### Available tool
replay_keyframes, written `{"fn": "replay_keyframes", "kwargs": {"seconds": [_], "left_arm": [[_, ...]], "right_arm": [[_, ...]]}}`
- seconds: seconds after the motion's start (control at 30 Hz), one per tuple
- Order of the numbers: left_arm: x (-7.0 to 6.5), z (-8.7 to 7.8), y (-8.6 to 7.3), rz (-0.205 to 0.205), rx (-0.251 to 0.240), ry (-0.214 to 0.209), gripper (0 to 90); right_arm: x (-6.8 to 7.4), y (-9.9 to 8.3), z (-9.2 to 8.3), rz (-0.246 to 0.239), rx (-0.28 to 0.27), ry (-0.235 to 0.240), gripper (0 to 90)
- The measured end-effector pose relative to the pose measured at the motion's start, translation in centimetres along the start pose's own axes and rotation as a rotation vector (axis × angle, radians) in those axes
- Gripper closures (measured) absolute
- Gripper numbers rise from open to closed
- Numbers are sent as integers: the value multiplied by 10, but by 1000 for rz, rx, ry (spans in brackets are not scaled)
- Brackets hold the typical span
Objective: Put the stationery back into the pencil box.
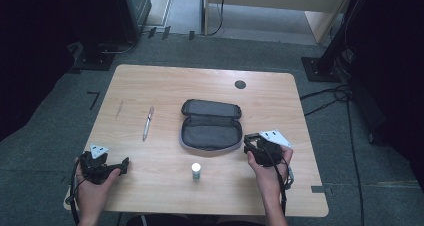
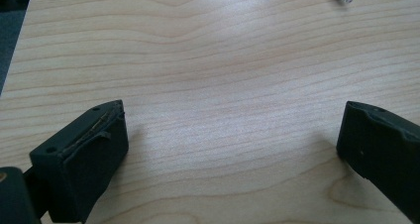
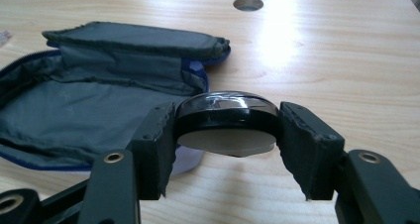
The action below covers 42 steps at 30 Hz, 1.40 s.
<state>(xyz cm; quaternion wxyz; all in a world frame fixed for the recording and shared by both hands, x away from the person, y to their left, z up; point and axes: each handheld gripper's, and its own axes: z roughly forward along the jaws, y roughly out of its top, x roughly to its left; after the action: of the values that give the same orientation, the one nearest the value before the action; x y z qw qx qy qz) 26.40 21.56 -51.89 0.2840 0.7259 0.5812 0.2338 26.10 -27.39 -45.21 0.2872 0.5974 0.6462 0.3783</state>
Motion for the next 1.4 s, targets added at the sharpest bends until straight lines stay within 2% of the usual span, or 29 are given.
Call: {"fn": "replay_keyframes", "kwargs": {"seconds": [0.43, 0.73, 1.0, 1.4], "left_arm": [[0, 0, 0, 0, 0, 0, 0], [0, 0, 0, 0, 0, 0, 0], [0, 0, 0, 0, 0, 0, 0], [0, 0, 0, 0, 0, 0, 0]], "right_arm": [[15, 23, -4, -27, -41, 31, 414], [31, 33, 3, -51, -44, 68, 414], [42, 31, 20, -44, -20, 116, 414], [52, 21, 44, -58, 3, 161, 414]]}}
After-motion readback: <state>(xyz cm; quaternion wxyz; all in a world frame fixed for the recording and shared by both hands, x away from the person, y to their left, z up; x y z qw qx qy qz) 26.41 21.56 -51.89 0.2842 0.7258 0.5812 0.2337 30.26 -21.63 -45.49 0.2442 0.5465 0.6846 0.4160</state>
